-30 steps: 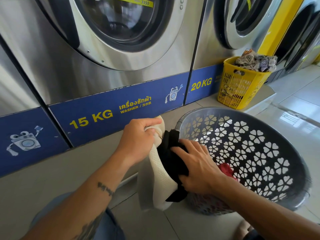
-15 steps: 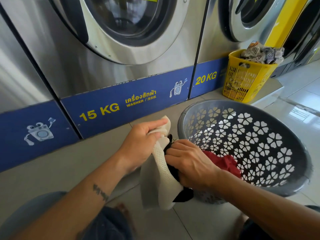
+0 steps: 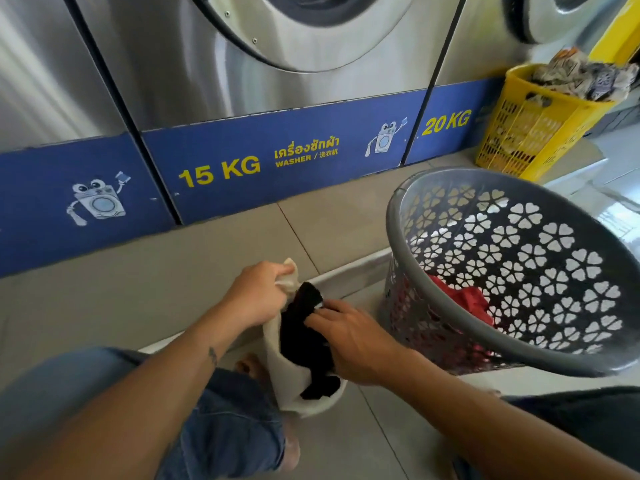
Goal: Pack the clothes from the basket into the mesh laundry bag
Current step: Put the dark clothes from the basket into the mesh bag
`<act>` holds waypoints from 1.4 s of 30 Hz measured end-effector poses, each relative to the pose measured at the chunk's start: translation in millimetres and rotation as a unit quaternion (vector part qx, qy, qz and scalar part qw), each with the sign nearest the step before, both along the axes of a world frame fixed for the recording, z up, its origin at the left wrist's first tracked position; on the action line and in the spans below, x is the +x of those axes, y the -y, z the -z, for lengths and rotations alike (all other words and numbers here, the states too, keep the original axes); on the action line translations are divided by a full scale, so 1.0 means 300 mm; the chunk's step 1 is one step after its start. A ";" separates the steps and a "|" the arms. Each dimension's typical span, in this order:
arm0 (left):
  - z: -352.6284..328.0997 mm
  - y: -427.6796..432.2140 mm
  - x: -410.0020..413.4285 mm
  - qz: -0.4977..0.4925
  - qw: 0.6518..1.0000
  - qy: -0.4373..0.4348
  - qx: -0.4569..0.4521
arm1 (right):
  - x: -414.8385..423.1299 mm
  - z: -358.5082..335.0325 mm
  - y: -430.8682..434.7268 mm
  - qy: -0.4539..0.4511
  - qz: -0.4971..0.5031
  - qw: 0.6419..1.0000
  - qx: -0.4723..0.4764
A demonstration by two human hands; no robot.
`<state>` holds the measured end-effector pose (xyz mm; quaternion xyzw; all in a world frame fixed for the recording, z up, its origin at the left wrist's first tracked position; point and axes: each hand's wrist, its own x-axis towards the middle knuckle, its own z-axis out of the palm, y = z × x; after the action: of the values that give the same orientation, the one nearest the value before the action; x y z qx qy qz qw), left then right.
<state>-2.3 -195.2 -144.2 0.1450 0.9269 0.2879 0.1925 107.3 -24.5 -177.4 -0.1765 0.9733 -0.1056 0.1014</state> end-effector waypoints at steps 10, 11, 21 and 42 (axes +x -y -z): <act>0.004 -0.012 -0.012 0.044 0.996 -0.009 0.083 | -0.049 0.190 0.051 0.095 0.006 0.995 -0.020; 0.009 -0.009 -0.011 0.048 0.996 -0.007 0.080 | -0.054 0.187 0.050 0.109 0.027 0.993 -0.034; 0.011 -0.012 -0.032 0.059 0.998 0.005 -0.028 | 0.029 0.132 0.006 0.150 0.355 0.876 -0.289; -0.032 -0.004 0.011 0.081 0.992 -0.101 -0.008 | 0.029 0.226 0.052 0.208 0.225 0.952 -0.025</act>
<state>1.1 -193.9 -134.5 0.2468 0.9288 0.2480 0.1219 115.9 -40.1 -245.1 0.0705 0.9423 -0.1845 0.2704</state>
